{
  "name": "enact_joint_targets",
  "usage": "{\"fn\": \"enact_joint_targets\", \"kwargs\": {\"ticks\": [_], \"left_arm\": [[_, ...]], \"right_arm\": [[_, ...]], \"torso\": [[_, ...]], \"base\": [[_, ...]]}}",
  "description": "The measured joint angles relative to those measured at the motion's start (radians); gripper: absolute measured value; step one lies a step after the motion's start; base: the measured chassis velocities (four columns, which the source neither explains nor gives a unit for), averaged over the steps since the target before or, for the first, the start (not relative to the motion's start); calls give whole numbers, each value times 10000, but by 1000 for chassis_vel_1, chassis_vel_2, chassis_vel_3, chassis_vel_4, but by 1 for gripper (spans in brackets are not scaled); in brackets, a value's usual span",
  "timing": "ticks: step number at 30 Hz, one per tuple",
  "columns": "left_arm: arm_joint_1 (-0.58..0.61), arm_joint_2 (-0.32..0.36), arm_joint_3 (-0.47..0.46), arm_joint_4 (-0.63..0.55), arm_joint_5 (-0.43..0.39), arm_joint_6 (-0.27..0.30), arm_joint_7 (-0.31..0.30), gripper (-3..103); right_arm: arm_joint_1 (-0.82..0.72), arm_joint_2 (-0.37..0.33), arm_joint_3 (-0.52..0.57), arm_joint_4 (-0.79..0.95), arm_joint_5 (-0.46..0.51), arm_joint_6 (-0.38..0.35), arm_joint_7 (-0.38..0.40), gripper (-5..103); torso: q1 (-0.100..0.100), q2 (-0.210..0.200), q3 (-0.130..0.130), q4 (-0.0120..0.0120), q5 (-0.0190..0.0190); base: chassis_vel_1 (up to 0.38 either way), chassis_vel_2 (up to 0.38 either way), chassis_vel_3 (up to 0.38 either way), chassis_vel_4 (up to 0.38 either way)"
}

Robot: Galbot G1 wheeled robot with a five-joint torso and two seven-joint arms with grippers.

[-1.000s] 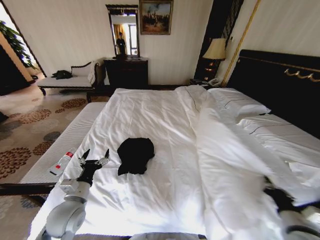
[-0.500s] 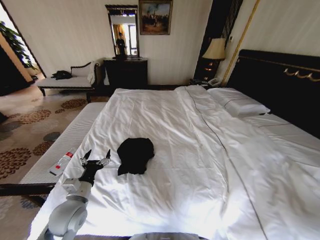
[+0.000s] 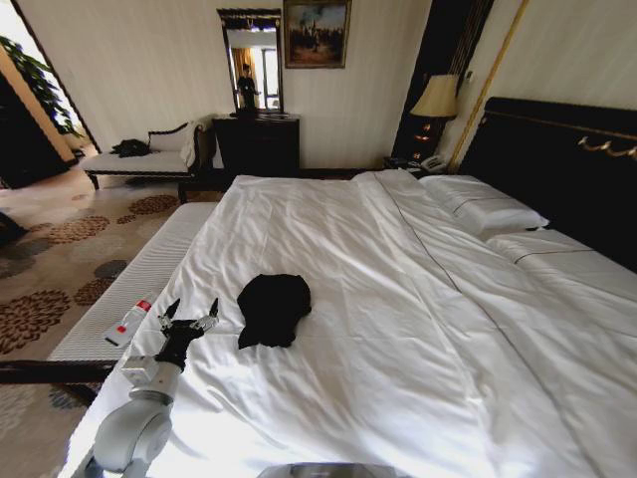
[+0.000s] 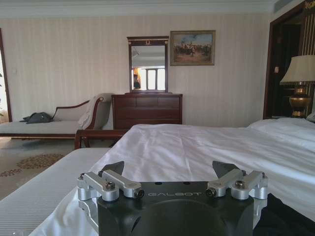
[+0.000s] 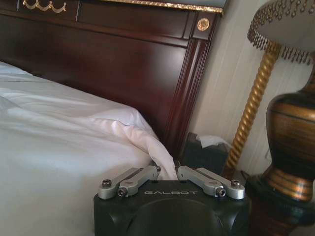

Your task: Fold the clothes on the bed.

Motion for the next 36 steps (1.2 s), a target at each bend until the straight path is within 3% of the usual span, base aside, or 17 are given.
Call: {"fn": "enact_joint_targets", "kwargs": {"ticks": [5, 8, 20, 21, 23, 24, 28, 29, 30, 35, 36], "left_arm": [[10, -37, 33, -11, 21, 6, -5, 100], [86, -52, 3, -27, 28, 6, -5, 100], [116, -27, -37, -51, 29, 6, -5, 100], [115, -38, -37, -52, 28, 6, -9, 100], [117, -57, -35, -52, 29, 6, -9, 100], [124, -63, -35, -54, 28, 6, -9, 100], [160, -67, -44, -59, 29, 5, -4, 100], [162, -68, -46, -61, 29, 4, -5, 100], [162, -68, -46, -64, 30, 3, -5, 100], [119, -56, -1, -88, 35, 3, -7, 100], [113, -48, 2, -90, 36, 4, -9, 100]], "right_arm": [[-10, 589, -216, -58, -487, 111, 1, 2], [-73, 897, -361, -100, -637, 153, 1, 2], [-35, 930, -444, -424, -621, 337, 117, -2], [-90, 994, -440, -401, -548, 267, 204, 3], [-168, 1077, -413, -377, -457, 197, 292, 14], [-209, 1110, -387, -349, -423, 189, 313, 14], [-373, 1184, -287, -101, -244, 187, 321, 30], [-421, 1199, -259, 6, -163, 187, 320, 36], [-459, 1211, -239, 94, -93, 187, 316, 36], [-614, 1313, -168, 657, 230, 142, 260, 57], [-640, 1336, -168, 791, 270, 138, 238, 57]], "torso": [[0, 0, -1, -18, -3], [0, 1, -1, -17, -1], [-1, 2, 0, -16, -7], [-2, 2, 0, -20, -11], [-3, 3, -1, -53, -13], [-5, 3, -1, -57, -13], [-7, 5, -2, -37, -8], [-7, 4, -2, -22, -9], [-7, 5, -1, -17, -10], [-3, 3, 0, -18, -8], [-3, 3, 0, -20, -7]], "base": [[0, 0, 0, 0], [0, 0, 0, 0], [0, 0, 0, 0], [0, 0, 0, 0], [0, 0, 0, 0], [-32, -54, -45, -38], [-23, -42, -29, -21], [0, 0, 0, 0], [0, 0, 0, 0], [0, 0, 0, 0], [0, 0, 0, 0]]}}
